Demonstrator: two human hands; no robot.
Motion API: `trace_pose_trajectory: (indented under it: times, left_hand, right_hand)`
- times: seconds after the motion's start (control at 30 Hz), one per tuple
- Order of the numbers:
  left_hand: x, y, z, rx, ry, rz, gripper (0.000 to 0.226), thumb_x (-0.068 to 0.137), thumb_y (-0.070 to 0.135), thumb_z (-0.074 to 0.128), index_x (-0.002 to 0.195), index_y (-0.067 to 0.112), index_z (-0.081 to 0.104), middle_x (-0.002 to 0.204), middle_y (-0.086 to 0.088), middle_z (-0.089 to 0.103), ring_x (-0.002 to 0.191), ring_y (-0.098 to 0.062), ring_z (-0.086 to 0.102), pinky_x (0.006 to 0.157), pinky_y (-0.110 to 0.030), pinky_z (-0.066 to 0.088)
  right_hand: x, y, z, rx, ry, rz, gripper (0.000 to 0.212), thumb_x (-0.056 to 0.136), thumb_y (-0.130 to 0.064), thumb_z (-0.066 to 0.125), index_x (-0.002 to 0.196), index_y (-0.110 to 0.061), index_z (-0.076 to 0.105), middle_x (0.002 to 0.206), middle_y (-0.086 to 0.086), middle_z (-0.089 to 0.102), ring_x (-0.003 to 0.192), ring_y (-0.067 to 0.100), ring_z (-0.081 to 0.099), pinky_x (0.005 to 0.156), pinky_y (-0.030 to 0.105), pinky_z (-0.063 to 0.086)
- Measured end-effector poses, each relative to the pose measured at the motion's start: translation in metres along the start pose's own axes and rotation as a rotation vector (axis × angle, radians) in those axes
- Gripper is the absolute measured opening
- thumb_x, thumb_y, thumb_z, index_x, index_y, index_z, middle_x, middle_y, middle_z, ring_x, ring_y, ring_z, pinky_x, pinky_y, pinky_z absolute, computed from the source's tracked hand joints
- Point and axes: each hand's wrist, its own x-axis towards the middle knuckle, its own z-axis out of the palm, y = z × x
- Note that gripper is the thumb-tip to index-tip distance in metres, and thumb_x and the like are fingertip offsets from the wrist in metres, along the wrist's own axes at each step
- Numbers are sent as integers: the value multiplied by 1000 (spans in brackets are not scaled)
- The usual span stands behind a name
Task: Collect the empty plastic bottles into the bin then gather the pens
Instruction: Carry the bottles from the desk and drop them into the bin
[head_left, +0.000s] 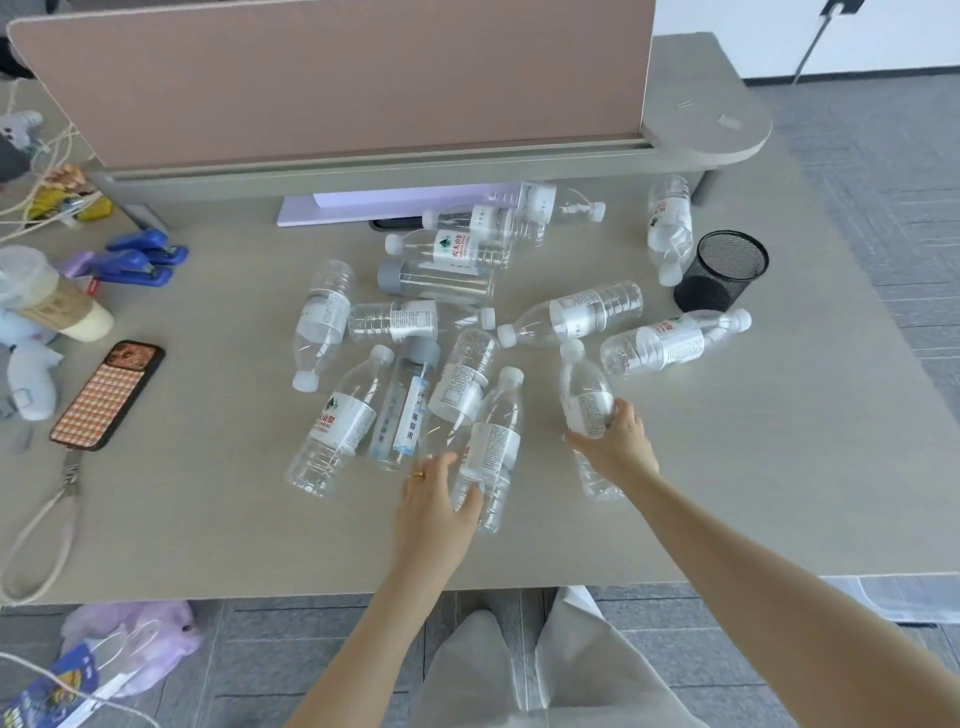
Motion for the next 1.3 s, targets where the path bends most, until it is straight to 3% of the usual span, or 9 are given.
trace_pose_trajectory:
  times: [0.3,0.43,0.5,0.7,0.87,0.97,1.1,1.23,1.3]
  left_hand:
    - [16,2,-6,69,3,80,50,88,33,54,134,18,39,130,-5,44,125,-25,41,104,-39,36]
    - [37,19,1,449,-65,247,62,88,46,48,140,18,29,129,-10,49,114,-30,51,88,-39,45]
    - [50,25,7,588,-142,240,74,87,54,44,144,16,17,129,-13,49,109,-34,55,80,-39,47]
    - [61,30,25,779,-193,230,92,85,64,40,149,13,-3,125,-13,58,109,-31,58,84,-36,44]
    - [56,29,33,598,-223,241,94,85,56,49,149,15,-6,123,-17,60,109,-34,58,85,-37,46]
    - [48,42,35,452,-277,249,91,85,53,48,149,16,-6,132,-17,54,113,-35,56,80,-35,43]
    - [28,82,42,167,-418,296,91,83,45,55,149,19,0,143,-11,42,124,-30,48,93,-36,40]
    - [0,127,50,-13,-515,444,90,81,38,63,149,21,8,112,4,51,98,-18,52,81,-27,37]
    - [-14,148,56,-74,-551,486,88,81,35,65,149,19,12,115,2,49,102,-19,53,85,-28,39]
  right_hand:
    - [-43,40,-8,144,77,13,69,71,-38,71,129,-17,40,114,1,50,106,24,53,88,42,47]
    - [-66,61,-6,224,101,35,71,70,-40,72,129,-19,39,110,-2,51,99,20,56,85,43,51]
    - [-77,69,-5,249,108,39,73,70,-41,73,130,-20,38,110,-3,51,98,19,56,85,43,52]
    - [-105,82,-7,302,201,58,75,72,-43,73,133,-21,35,109,-4,48,96,17,56,82,41,52]
    - [-130,92,-11,388,287,74,75,70,-43,74,131,-24,35,107,-4,51,93,17,58,79,40,54]
    - [-146,100,-15,494,359,72,63,72,-38,74,120,-33,35,108,-3,54,93,15,59,78,36,54]
    - [-168,112,-27,628,455,91,55,76,-31,74,116,-34,36,106,-3,55,86,9,60,64,21,49]
    - [-184,129,-47,723,574,116,56,77,-30,74,120,-30,38,103,-6,58,86,9,62,71,27,53]
    - [-192,138,-61,766,632,119,50,78,-28,73,113,-33,38,99,-8,58,85,8,62,74,29,54]
